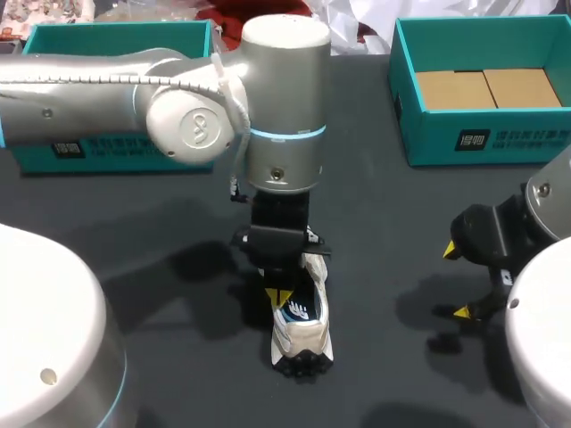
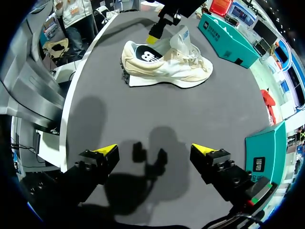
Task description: Take the shoe out of the shoebox, open the shoe tongue, remove and reinsert the insole, then place the shoe into the shoebox
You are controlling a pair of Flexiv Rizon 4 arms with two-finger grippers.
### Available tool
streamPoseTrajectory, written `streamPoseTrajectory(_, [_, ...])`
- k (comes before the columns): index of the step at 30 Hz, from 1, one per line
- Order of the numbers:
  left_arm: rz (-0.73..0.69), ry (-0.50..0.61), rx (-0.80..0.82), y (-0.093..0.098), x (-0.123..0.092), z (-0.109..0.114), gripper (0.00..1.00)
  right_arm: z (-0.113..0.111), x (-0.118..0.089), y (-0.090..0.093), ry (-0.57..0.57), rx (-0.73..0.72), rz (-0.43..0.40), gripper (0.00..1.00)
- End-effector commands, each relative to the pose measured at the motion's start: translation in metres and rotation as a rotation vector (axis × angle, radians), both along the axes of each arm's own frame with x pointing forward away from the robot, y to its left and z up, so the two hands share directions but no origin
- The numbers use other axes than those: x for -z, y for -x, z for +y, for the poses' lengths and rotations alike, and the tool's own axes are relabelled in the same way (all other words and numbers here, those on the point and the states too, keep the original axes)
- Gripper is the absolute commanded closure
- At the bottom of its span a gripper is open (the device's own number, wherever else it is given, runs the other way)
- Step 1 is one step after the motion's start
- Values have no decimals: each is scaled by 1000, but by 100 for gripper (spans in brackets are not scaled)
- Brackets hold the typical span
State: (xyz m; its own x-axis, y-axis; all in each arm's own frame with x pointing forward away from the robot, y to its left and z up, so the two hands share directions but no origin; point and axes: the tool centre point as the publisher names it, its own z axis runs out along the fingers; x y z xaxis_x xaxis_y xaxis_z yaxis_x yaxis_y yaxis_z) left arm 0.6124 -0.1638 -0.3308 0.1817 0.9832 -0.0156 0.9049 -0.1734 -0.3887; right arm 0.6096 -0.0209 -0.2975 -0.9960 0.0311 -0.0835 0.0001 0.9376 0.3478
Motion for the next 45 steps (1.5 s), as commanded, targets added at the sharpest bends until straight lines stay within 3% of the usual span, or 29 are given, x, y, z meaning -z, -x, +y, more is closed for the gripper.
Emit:
streamPoseTrajectory(1, [-7,-39,24,2,6,-4,100,-1,-1,4,-1,1,-5,0])
streamPoseTrajectory(13, [14,-87,20,1,31,-13,100,-1,-1,4,-1,1,-5,0])
streamPoseTrajectory(21, [-39,-86,50,2,17,-9,100,-1,-1,4,-1,1,-5,0])
streamPoseTrajectory(29, [-22,-185,49,7,61,-13,100,-1,-1,4,-1,1,-5,0])
streamPoseTrajectory(37, [-90,-163,-28,7,90,-14,100,-1,-1,4,-1,1,-5,0])
streamPoseTrajectory(41, [-89,-74,-62,7,72,-12,100,-1,-1,4,-1,1,-5,0])
streamPoseTrajectory(45, [-133,-54,-68,6,47,-9,100,-1,-1,4,-1,1,-5,0])
